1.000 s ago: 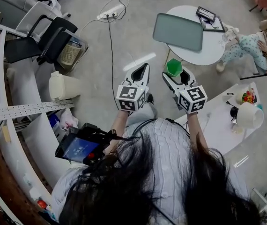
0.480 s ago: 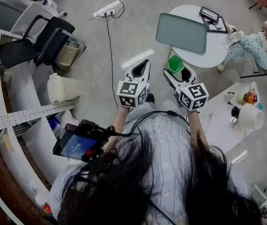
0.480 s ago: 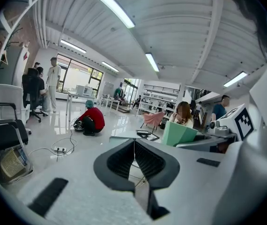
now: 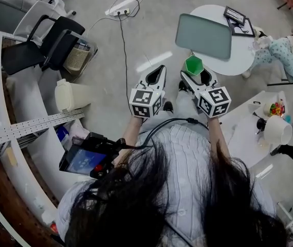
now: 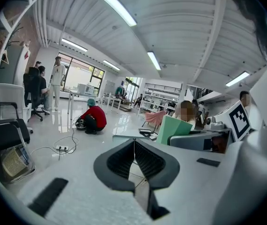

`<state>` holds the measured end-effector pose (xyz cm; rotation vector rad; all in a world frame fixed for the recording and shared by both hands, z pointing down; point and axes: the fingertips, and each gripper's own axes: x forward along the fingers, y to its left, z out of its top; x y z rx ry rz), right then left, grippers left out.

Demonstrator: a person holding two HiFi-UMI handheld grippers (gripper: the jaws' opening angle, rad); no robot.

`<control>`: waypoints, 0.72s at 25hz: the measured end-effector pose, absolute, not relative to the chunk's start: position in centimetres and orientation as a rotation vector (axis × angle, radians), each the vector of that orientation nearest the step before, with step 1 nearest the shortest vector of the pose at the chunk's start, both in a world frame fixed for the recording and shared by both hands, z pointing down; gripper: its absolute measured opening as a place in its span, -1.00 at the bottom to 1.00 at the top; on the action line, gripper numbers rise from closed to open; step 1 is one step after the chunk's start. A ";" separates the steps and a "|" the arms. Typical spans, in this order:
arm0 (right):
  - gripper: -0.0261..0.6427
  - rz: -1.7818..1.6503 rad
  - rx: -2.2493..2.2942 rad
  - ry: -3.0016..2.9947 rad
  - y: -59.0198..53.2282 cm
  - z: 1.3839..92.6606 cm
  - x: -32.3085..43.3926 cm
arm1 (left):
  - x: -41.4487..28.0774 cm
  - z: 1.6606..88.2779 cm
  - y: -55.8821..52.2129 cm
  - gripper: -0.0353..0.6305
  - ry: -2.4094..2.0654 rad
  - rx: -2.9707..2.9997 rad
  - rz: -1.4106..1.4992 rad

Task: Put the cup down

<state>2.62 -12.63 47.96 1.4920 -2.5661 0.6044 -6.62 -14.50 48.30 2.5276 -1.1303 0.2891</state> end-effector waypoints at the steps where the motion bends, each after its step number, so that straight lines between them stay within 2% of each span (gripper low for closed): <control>1: 0.01 0.606 1.487 -2.566 -12.8 48.0 2.5 | -6.8 48.4 -14.7 -0.85 -1.136 2.522 0.289; 18: 0.01 0.650 1.457 -2.567 -19.7 49.5 4.4 | -5.9 49.5 -21.5 -0.85 -1.183 2.476 0.303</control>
